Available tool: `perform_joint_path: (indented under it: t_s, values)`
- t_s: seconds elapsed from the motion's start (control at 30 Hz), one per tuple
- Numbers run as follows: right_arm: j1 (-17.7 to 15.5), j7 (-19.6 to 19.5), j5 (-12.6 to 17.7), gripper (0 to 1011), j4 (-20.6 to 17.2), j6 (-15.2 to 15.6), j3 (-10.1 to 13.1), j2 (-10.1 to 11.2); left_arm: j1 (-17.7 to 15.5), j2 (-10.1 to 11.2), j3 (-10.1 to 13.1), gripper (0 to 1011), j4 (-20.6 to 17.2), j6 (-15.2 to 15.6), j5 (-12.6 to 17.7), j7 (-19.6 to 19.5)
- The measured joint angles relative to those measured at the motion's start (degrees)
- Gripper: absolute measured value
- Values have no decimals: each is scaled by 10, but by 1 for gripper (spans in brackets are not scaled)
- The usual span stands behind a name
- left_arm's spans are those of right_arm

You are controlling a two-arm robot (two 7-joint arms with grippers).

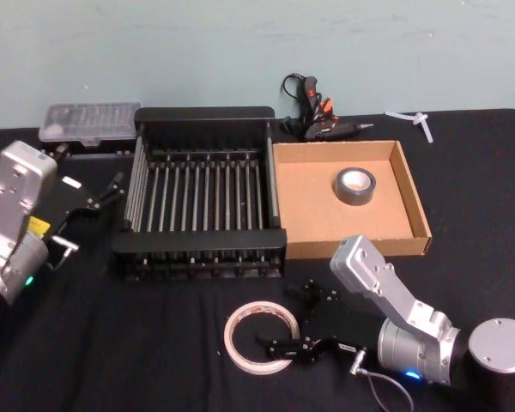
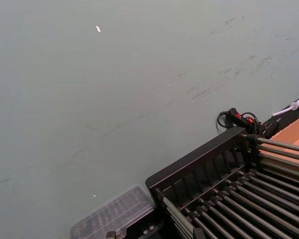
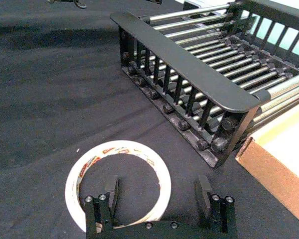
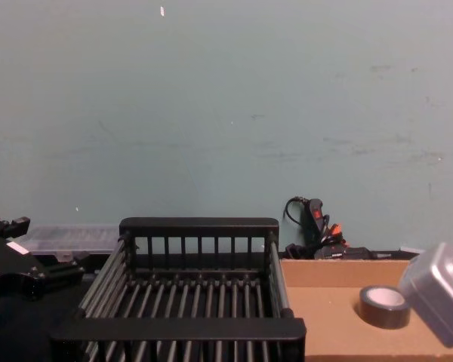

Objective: Pick up the white tape and place it into the black box , Pick up the silver tape and place it into the brown box.

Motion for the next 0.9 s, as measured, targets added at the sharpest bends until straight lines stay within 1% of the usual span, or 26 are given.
perform_joint_path:
  t_s: [0.1,0.17,0.27,0.33,0.4,0.43,0.5,0.53,0.57,0.63,0.73,0.77,0.8,0.83,0.9]
  values:
    - [0,0,0,993,0,0,0,0,0,0,0,1001,0,0,0,0]
    - [0,0,0,929,0,0,0,0,0,0,0,1001,0,0,0,0]
    - [0,0,0,888,0,0,0,0,0,0,0,1001,0,0,0,0]
    - [0,0,0,821,0,0,0,0,0,0,0,1001,0,0,0,0]
    - [0,0,0,787,0,0,0,0,0,0,0,1001,0,0,0,0]
    - [0,0,0,733,0,0,0,0,0,0,0,1001,0,0,0,0]
    - [0,0,1,678,0,0,0,0,0,0,0,1001,0,0,0,0]
    - [0,0,1,627,0,0,0,0,0,0,0,1001,0,0,0,0]
    - [0,0,1,611,0,0,0,0,0,0,0,1001,0,0,0,0]
    - [0,0,1,533,0,0,0,0,0,0,0,1001,0,0,0,0]
    - [0,0,1,446,0,0,0,0,0,0,0,1001,0,0,0,0]
    - [0,0,1,386,0,0,0,0,0,0,0,1001,0,0,0,0]
    - [0,0,1,386,0,0,0,0,0,0,0,1001,0,0,0,0]
    - [0,0,1,343,0,0,0,0,0,0,0,1001,0,0,0,0]
    - [0,0,1,305,0,0,0,0,0,0,0,1001,0,0,0,0]
